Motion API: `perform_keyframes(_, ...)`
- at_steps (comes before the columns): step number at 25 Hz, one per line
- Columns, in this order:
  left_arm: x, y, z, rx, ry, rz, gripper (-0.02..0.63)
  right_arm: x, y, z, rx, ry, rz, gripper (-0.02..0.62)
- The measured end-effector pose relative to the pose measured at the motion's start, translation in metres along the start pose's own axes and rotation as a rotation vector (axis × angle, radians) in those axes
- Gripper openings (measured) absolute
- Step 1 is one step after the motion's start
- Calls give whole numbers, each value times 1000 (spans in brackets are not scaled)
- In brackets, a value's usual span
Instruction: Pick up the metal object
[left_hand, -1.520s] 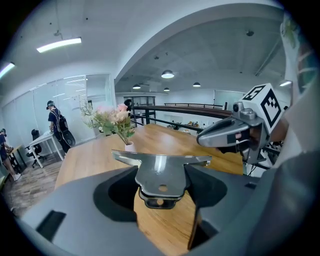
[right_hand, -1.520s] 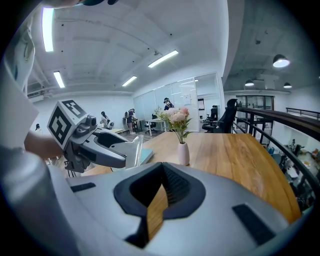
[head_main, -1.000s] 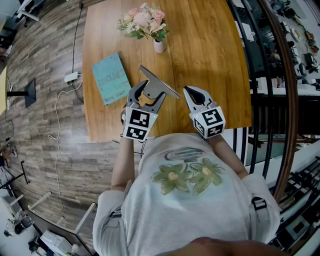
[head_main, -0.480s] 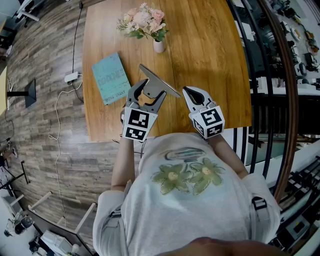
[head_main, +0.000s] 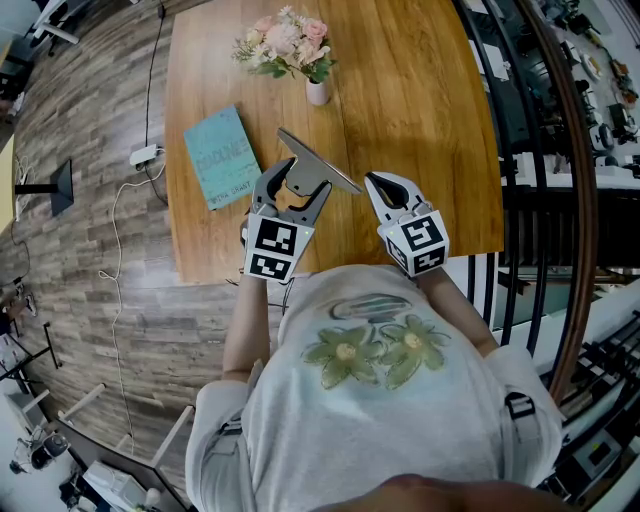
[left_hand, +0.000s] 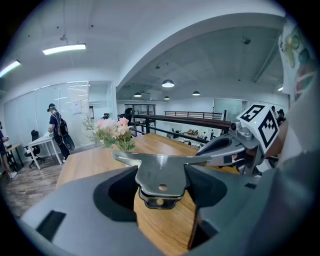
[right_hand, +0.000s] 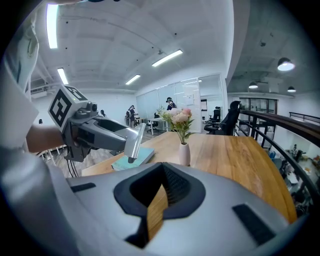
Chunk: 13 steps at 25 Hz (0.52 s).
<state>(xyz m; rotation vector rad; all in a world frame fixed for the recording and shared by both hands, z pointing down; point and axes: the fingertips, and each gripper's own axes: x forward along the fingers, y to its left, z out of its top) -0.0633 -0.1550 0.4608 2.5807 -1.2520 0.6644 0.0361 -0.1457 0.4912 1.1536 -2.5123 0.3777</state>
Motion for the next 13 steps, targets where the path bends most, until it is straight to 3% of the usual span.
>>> perform_keyframes(13,2,1,0,-6,1,-1,301,1,-1,0,2,-1,-1,8)
